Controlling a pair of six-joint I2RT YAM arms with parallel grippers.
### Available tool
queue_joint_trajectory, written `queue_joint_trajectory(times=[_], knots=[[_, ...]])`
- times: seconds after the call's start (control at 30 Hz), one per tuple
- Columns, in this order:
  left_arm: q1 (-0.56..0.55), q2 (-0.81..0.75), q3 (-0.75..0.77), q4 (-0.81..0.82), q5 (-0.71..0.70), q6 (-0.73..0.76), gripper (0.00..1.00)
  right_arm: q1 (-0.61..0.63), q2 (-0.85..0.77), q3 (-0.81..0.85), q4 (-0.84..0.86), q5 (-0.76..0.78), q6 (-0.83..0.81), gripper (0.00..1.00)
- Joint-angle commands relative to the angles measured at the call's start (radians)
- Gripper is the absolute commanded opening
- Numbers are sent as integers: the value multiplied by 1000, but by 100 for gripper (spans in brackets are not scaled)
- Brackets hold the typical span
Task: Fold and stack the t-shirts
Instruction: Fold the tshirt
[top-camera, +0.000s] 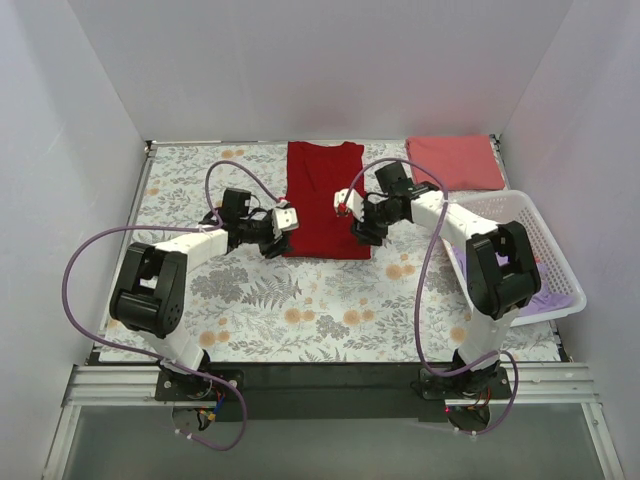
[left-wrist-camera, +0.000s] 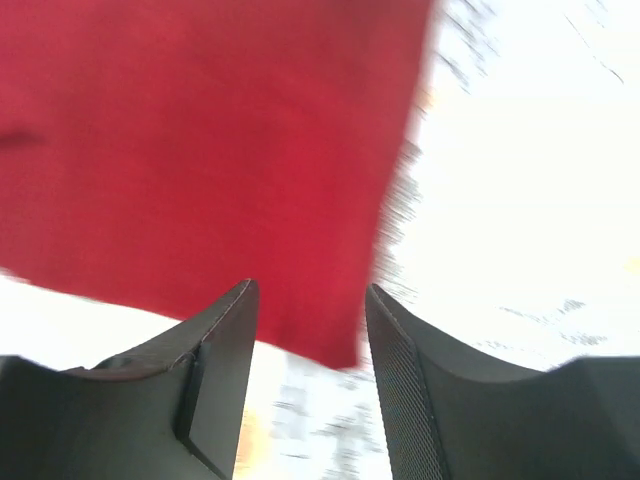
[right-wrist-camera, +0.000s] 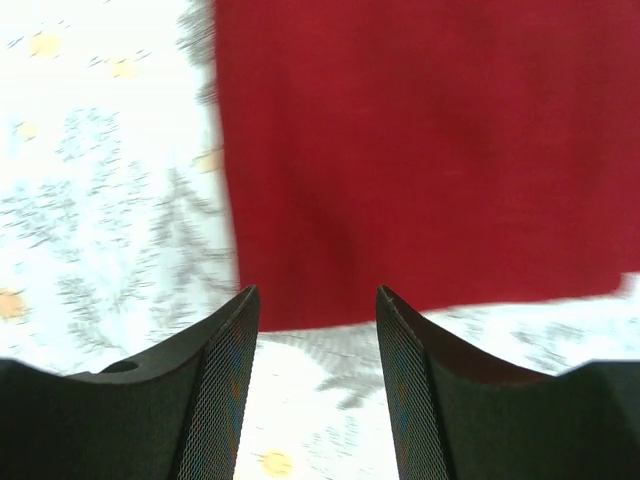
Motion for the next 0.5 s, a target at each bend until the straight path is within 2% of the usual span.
queue_joint_trajectory(times=[0.0, 0.3, 0.47], knots=[[-26, -15, -47, -72, 28, 75, 46, 18, 26, -34, -39, -13, -14, 56], [-57, 36, -110, -64, -41, 131, 48, 40, 102, -93, -21, 27, -36, 55], [-60, 71, -119, -54, -74, 145, 43, 49, 111, -146, 19, 64, -46, 56]])
